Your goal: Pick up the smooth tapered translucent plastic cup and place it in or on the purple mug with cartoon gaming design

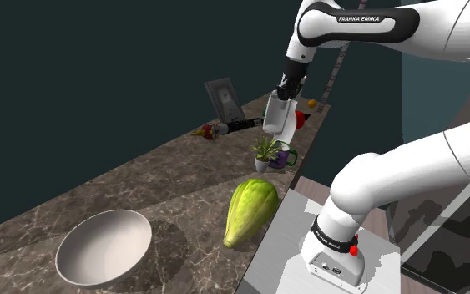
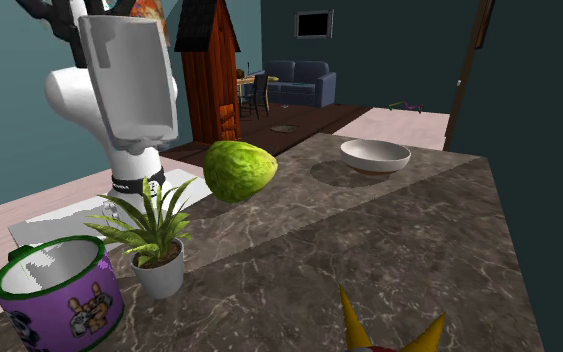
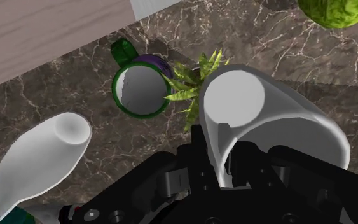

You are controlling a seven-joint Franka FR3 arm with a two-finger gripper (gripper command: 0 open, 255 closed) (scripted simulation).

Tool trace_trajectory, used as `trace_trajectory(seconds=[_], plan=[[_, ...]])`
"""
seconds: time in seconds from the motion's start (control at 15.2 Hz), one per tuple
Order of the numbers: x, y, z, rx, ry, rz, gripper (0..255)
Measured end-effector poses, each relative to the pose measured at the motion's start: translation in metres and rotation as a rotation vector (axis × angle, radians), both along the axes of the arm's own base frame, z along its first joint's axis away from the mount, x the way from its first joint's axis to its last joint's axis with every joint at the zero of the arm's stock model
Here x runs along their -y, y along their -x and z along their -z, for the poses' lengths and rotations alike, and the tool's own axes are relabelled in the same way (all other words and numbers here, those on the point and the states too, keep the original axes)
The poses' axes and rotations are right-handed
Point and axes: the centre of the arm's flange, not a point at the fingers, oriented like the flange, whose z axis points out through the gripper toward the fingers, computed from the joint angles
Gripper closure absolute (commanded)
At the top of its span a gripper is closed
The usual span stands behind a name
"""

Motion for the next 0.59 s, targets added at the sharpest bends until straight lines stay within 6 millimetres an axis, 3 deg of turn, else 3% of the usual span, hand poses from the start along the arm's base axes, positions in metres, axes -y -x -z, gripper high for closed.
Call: trace_trajectory(seconds=[0.59], plan=[[0.117, 0.024, -0.009, 0.000, -0.001, 0.000, 255]])
